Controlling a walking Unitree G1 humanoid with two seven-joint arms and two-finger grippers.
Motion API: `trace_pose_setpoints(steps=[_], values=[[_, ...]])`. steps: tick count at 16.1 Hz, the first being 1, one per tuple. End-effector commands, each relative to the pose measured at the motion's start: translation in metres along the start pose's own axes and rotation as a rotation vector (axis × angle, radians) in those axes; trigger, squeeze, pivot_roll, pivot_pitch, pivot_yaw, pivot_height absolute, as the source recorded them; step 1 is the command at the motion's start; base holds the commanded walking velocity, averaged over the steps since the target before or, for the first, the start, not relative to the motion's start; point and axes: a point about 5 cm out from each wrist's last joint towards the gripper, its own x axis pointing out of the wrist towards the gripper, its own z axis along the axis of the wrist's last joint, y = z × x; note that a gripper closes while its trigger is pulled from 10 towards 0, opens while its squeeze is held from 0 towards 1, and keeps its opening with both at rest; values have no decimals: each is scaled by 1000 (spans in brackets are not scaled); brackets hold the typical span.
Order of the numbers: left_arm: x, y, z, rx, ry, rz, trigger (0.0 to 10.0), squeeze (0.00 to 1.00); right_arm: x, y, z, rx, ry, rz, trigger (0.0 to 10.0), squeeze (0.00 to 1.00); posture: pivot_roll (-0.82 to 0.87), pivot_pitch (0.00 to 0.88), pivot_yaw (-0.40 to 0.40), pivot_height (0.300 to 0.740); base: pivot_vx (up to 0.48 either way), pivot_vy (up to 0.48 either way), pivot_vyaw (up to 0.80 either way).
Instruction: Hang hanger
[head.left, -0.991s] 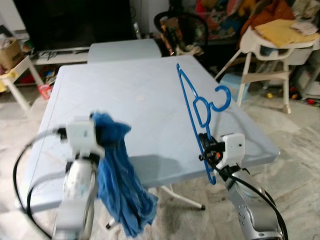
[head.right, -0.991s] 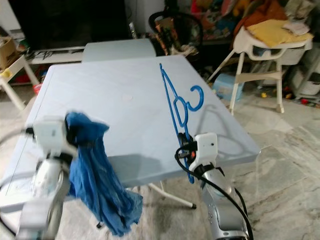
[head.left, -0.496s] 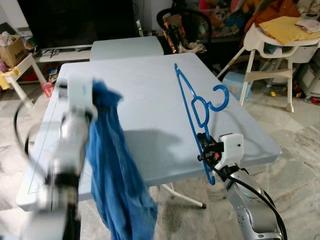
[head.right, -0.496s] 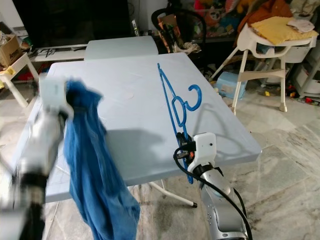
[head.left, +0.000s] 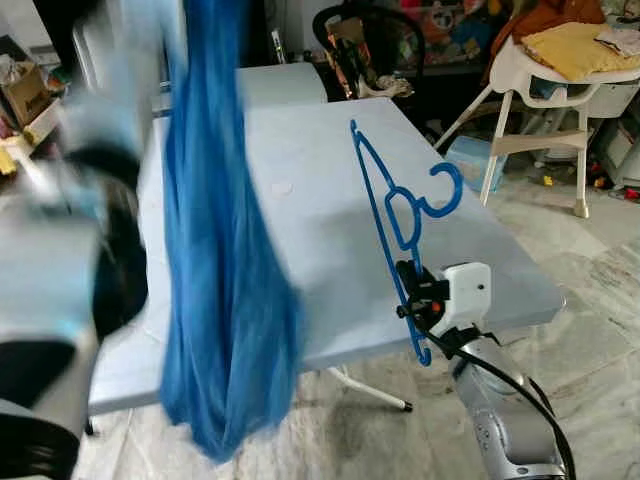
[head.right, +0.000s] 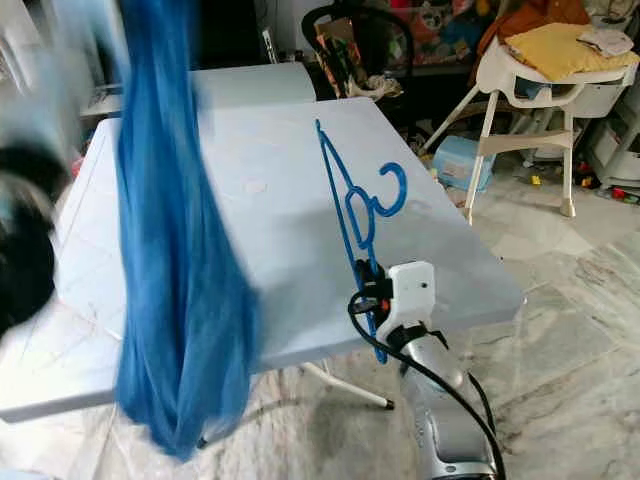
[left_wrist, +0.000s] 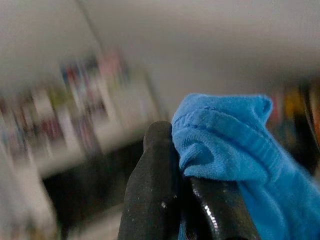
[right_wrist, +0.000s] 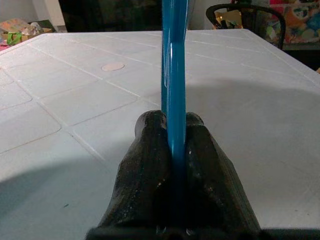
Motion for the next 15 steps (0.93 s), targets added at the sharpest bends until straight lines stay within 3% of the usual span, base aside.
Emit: trace_pose_setpoints(steps=[1,3,4,5,7,9,10,11,12,13,14,15], values=[[1,-1,0,-14,-6,12,10000,0,0,0,-8,7,40,-8,10000,0,-101,1,76,740,0,0,0],[12,-8,48,0,-188,34,10000,0,-1,0,-5,8,26,-21,10000,0,-109,13,84,740,0,0,0],[12,-11,52,2,-220,30,10000,0,-2,0,-6,10,26,-24,10000,0,-109,13,84,740,0,0,0],[3,-25,27,35,-217,-8,10000,0,-6,2,-8,13,30,-26,10000,0,-117,23,90,740,0,0,0],[-29,-48,-45,34,-81,-91,10000,0,-10,3,-10,15,38,-27,10000,0,-123,29,87,740,0,0,0],[-98,-64,-142,-57,200,-84,10000,0,-11,1,-11,11,45,-27,10000,0,-125,28,82,740,0,0,0],[-117,-65,-161,-74,261,-64,10000,0,-10,0,-10,9,46,-25,10000,0,-124,27,78,740,0,0,0],[-152,-62,-190,-94,378,9,10000,0,-8,-2,-9,4,46,-22,10000,0,-118,24,70,740,0,0,0],[-175,-59,-207,-122,461,67,10000,0,-7,-4,-8,2,47,-19,10000,0,-111,20,62,740,0,0,0],[-190,-56,-215,-133,496,103,10000,0,-6,-4,-8,-1,46,-11,10000,0,-102,16,54,740,0,0,0],[-213,-55,-227,-183,547,152,10000,682,-3,-2,-8,0,46,8,10000,0,-85,11,41,740,0,0,0],[-220,-55,-229,-198,560,163,10000,682,-2,-1,-8,2,47,13,10000,0,-82,10,39,740,0,0,0]])
